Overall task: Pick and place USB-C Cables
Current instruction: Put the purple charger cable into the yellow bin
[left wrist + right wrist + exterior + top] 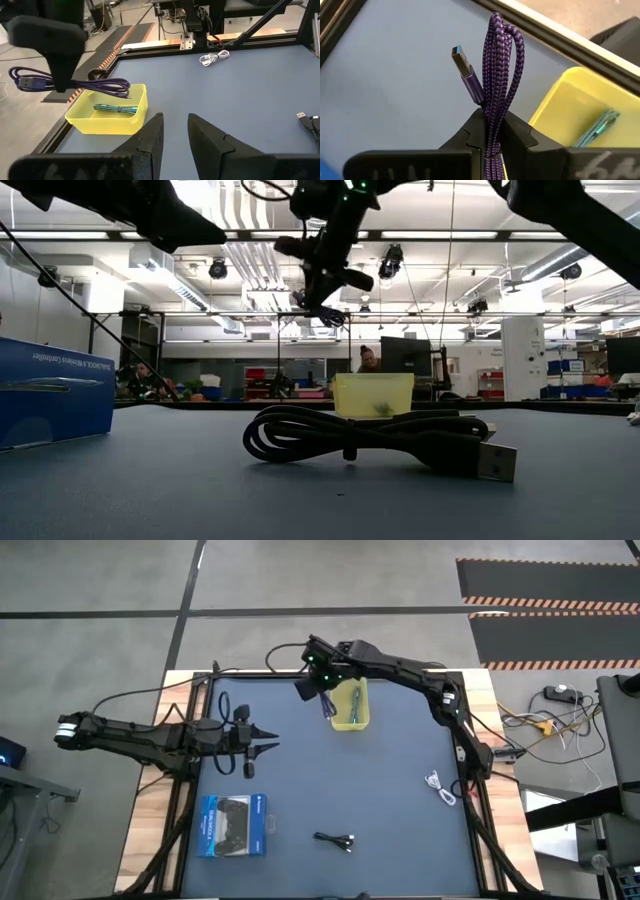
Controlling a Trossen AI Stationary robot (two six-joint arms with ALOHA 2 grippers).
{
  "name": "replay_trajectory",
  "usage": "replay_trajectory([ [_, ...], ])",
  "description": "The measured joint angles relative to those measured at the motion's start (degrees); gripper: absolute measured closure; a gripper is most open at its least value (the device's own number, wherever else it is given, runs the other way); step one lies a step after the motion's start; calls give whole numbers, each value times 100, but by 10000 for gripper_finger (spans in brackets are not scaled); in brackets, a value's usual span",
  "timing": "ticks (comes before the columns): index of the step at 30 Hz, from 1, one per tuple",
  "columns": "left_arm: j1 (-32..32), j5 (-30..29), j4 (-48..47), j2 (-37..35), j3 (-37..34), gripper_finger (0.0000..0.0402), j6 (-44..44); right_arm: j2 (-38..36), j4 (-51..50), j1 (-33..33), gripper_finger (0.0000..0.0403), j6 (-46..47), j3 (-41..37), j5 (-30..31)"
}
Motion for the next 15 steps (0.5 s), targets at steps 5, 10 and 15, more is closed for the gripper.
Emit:
replay_trajectory([
  [5, 0, 0, 3, 0, 0, 329, 0, 22, -169, -155, 374, 300, 0, 483],
  [10, 0, 0, 5, 0, 0, 329, -2, 15, -692, -291, 374, 702, -4, 479],
  [15, 0, 0, 7, 0, 0, 329, -2, 11, -1277, -370, 374, 1071, -4, 445],
])
